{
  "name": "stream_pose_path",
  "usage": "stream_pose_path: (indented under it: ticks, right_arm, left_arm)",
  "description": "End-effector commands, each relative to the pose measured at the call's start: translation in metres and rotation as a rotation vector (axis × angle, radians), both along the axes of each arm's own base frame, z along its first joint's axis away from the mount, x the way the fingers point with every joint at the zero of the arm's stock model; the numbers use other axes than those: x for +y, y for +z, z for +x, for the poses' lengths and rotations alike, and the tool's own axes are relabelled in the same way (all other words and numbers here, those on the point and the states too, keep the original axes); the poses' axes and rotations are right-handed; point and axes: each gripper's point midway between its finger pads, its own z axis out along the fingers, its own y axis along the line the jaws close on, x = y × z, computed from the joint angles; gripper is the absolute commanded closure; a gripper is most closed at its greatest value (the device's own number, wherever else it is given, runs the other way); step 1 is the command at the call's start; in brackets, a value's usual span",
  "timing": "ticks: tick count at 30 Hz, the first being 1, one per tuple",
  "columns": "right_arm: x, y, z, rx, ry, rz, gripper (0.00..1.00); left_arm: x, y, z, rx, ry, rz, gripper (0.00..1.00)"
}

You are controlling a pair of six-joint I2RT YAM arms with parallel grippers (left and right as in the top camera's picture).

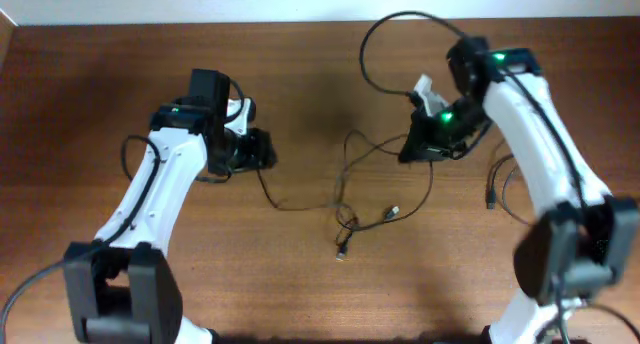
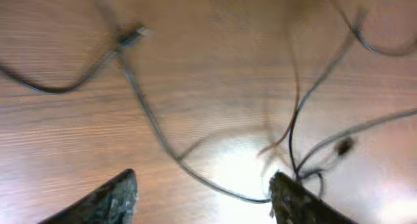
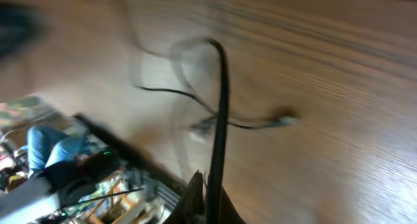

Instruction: Untangle cables

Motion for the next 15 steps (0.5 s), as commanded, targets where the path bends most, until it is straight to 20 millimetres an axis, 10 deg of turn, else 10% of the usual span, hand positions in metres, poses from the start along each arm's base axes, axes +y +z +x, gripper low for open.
stream_pose_path:
  ticks: [1,6,9,15]
  right_arm:
    - [0.016,0.063,-0.010,-0.205,0.072,0.144,0.96]
    - [0.014,0.066,-0.016,-0.197,0.071,0.134,0.96]
    - [0.013,0.065,-0.019,-0.183,0.070,0.125,0.96]
    - [0.011,0.064,-0.021,-0.173,0.069,0.113,0.96]
  left_arm:
    - [-0.032,0.009,-0.012,0.008,-0.165,-0.193,0.26]
    - [-0.037,0.010,-0.019,0.056,-0.130,-0.232,0.28]
    - [-0.044,0.002,-0.034,0.109,-0.143,-0.219,0.47]
    - [-0.063,-0.033,-0.050,0.287,0.141,-0.135,0.44]
